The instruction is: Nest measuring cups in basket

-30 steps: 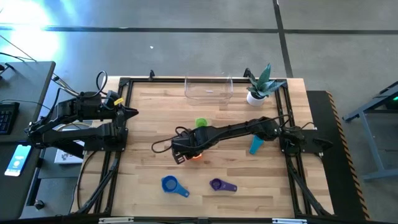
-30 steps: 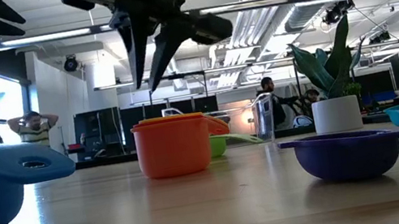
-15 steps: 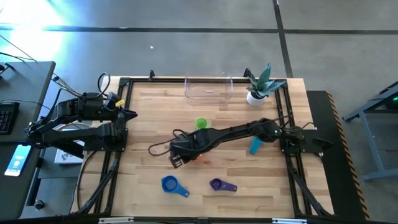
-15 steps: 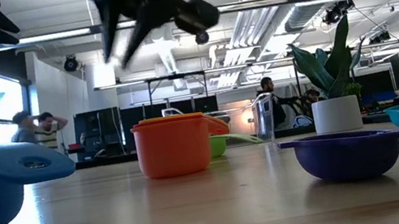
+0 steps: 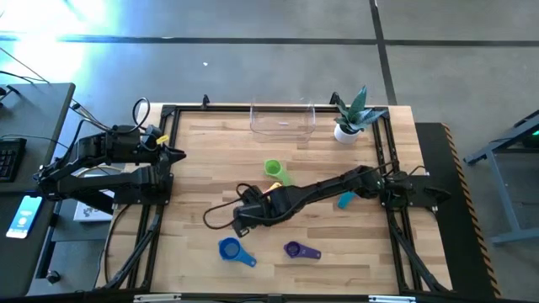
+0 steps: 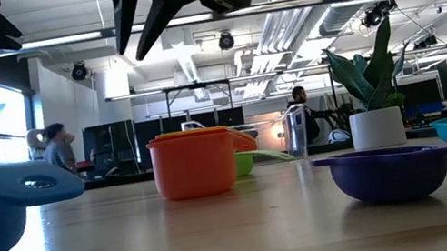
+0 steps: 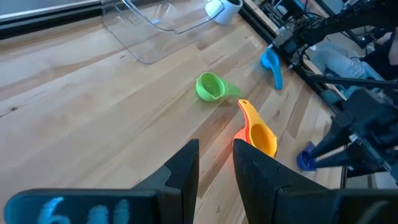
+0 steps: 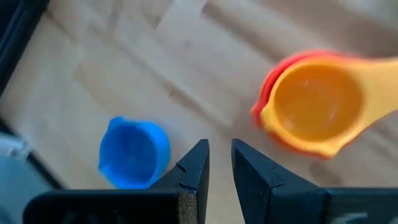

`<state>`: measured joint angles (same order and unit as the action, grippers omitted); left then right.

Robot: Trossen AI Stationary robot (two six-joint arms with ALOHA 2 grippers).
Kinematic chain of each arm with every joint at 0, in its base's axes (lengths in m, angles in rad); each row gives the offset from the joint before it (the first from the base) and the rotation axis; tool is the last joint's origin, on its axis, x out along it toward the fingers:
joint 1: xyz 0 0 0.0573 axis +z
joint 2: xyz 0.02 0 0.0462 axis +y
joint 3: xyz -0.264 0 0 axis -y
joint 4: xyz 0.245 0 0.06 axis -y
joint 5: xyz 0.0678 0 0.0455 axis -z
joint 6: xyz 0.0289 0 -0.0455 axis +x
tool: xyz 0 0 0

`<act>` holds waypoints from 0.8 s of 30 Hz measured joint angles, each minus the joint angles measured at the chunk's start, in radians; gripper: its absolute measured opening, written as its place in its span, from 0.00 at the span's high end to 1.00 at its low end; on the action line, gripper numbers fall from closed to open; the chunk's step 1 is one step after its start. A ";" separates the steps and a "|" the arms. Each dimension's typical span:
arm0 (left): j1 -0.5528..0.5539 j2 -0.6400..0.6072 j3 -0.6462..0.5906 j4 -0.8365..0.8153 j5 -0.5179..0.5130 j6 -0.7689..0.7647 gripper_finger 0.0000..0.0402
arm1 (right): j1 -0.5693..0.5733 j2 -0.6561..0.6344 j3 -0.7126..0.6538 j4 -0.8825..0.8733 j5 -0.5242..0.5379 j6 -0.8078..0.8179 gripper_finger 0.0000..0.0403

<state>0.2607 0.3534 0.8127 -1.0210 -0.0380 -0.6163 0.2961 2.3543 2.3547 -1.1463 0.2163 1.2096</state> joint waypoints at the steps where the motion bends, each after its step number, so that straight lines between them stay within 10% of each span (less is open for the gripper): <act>1: 0.000 0.000 0.000 0.000 0.000 0.000 0.78 | -0.002 0.000 0.000 -0.004 0.020 0.002 0.85; 24: 0.000 0.000 0.000 0.000 0.000 0.000 0.78 | -0.183 0.002 -0.001 -0.007 -0.165 -0.082 0.73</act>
<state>0.2608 0.3534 0.8127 -1.0206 -0.0380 -0.6159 0.1126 2.3565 2.3539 -1.1533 0.0514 1.1280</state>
